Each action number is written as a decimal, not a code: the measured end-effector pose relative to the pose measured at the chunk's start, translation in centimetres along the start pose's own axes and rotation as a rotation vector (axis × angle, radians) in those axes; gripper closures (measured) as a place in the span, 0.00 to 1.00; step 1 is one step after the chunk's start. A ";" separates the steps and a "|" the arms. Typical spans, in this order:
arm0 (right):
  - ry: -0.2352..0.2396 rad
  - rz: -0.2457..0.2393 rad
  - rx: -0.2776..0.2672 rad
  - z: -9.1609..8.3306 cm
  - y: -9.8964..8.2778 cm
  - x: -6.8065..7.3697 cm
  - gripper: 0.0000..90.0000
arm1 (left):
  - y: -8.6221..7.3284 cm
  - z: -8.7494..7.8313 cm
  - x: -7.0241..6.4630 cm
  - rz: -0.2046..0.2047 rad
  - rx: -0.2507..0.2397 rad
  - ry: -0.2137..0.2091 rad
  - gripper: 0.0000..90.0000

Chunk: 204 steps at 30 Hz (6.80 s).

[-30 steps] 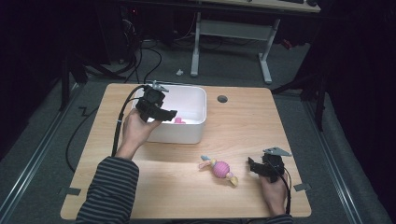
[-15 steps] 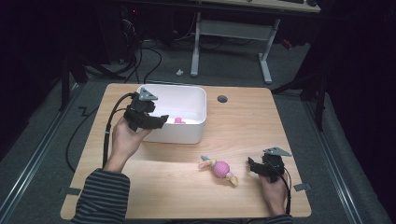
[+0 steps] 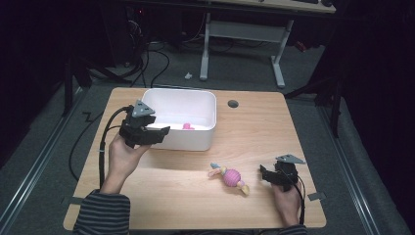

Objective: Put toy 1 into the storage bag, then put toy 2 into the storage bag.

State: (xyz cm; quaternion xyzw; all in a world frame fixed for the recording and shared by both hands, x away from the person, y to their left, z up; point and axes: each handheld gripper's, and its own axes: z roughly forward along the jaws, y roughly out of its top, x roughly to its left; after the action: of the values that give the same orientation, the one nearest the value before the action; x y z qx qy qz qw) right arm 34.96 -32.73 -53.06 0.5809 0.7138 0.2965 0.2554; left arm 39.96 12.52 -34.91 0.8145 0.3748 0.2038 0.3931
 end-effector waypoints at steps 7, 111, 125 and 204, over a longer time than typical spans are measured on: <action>0.000 0.000 0.000 0.0 0.0 0.0 0.29 | -1.5 0.3 -0.6 -0.008 0.006 0.003 0.43; 0.079 0.027 0.036 -1.4 0.0 -0.4 0.33 | -15.7 10.2 -0.4 -0.145 0.083 0.096 0.31; 0.137 0.049 0.031 -3.2 -0.3 0.0 0.36 | -15.7 10.2 -0.4 -0.145 0.083 0.095 0.31; 0.358 -0.274 0.231 -1.8 3.9 9.9 0.35 | -15.7 10.2 -0.4 -0.145 0.083 0.094 0.30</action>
State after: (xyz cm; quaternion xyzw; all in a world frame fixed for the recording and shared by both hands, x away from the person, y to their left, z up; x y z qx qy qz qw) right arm 34.40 -22.70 -49.17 0.4423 0.8487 0.2741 0.0945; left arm 38.97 13.68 -53.57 0.7904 0.4590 0.1970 0.3546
